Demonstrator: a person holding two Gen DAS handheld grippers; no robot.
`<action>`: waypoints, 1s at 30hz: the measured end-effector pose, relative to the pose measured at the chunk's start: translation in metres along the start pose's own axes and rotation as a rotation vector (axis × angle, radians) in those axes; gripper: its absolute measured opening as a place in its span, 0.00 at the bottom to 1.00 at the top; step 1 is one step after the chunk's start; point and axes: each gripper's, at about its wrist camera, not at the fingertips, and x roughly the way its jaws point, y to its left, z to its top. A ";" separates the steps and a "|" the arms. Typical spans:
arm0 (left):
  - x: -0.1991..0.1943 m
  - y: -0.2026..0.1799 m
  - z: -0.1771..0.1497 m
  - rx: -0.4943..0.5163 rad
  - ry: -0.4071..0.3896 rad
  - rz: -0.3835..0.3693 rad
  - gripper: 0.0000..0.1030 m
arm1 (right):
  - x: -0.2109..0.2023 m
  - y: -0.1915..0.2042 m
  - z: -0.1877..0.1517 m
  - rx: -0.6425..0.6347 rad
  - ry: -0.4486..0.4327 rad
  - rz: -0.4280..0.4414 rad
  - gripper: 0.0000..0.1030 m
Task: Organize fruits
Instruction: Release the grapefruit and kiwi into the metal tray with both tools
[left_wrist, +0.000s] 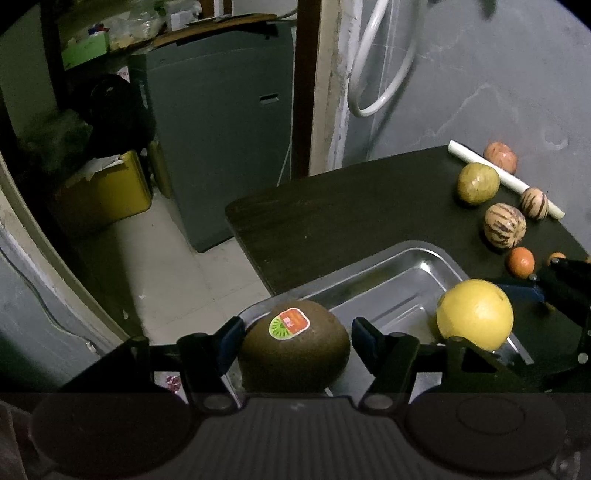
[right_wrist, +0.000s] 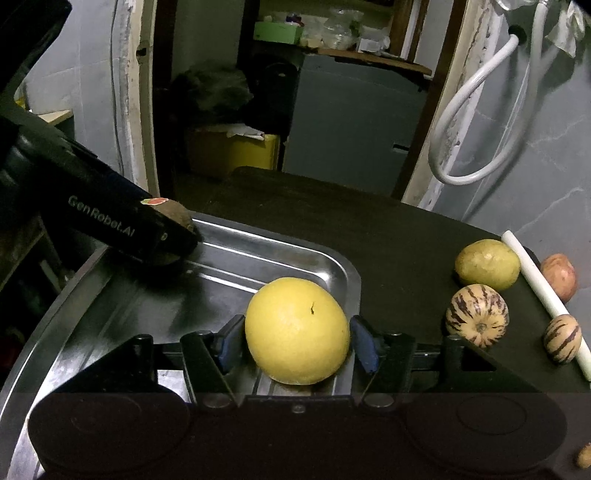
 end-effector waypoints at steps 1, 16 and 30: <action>-0.002 0.001 0.000 -0.009 -0.003 -0.003 0.70 | -0.003 -0.001 -0.001 0.004 -0.004 -0.002 0.65; -0.048 -0.030 -0.002 -0.061 -0.097 -0.086 0.99 | -0.084 -0.037 -0.037 0.178 -0.073 -0.056 0.93; -0.048 -0.161 -0.004 0.143 -0.061 -0.231 0.99 | -0.178 -0.105 -0.130 0.445 -0.089 -0.279 0.99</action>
